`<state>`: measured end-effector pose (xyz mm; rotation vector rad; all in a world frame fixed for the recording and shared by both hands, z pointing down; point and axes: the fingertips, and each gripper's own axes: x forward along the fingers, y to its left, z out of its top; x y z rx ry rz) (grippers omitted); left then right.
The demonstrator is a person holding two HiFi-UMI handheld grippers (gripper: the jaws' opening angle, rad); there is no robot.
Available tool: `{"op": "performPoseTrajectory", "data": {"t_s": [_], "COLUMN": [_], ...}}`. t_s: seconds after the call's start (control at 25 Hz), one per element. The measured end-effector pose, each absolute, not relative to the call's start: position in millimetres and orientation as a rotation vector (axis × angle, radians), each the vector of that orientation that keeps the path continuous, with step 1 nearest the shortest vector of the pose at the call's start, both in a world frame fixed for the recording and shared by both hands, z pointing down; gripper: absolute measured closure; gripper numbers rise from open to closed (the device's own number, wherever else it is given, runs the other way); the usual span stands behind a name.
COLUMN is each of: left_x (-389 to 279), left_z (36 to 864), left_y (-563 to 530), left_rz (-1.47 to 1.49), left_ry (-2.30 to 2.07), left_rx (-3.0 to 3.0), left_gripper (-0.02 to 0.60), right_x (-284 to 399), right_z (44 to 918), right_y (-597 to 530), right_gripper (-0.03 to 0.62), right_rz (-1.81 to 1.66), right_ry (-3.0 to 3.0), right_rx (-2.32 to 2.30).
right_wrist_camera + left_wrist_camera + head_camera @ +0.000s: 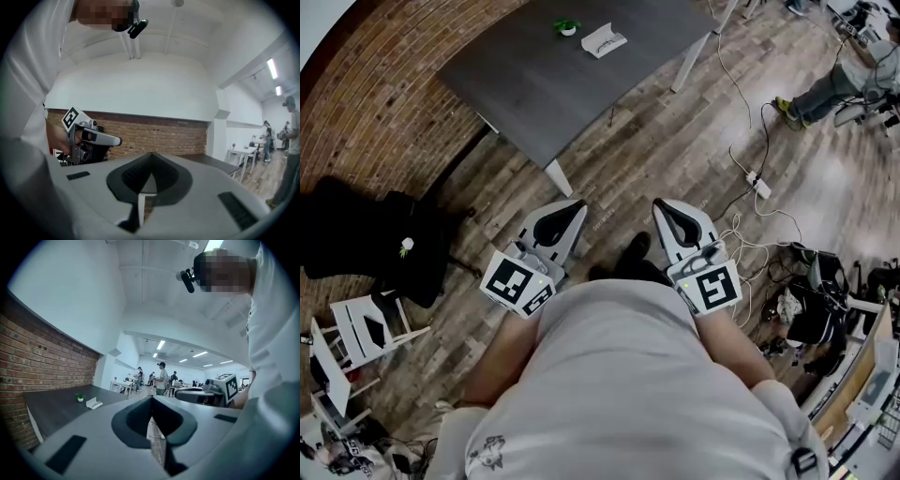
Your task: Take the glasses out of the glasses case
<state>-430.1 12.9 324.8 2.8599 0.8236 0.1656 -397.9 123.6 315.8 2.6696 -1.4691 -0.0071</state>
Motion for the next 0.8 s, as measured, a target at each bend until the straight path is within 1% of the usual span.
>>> {"op": "performPoseTrajectory", "data": {"t_s": [0.32,0.4,0.64,0.72,0.8], "left_x": [-387,-371,-316,-298,-282], "left_z": [341,345,350,352,354], "left_y": [20,25,46,52,60], "left_rz": [0.221,0.233,0.270,0.280,0.290], "left_ry": [0.806,0.813,0.841,0.845,0.849], "left_rx": [2.844,2.841,2.835,2.832,2.831], "left_gripper": [0.571,0.571,0.571,0.571,0.571], "right_x": [-344,-328,-273,-254,-238], "right_z": [338,346,356,356,354], "right_y": [145,149,175,186,199], "right_gripper": [0.582,0.559,0.463,0.441,0.433], "right_rz": [0.085,0.124,0.185,0.193,0.193], "right_ry": [-1.427,-1.440,-1.448,-1.437,-1.428], "right_rx": [2.664,2.646,2.625,2.626,2.627]}}
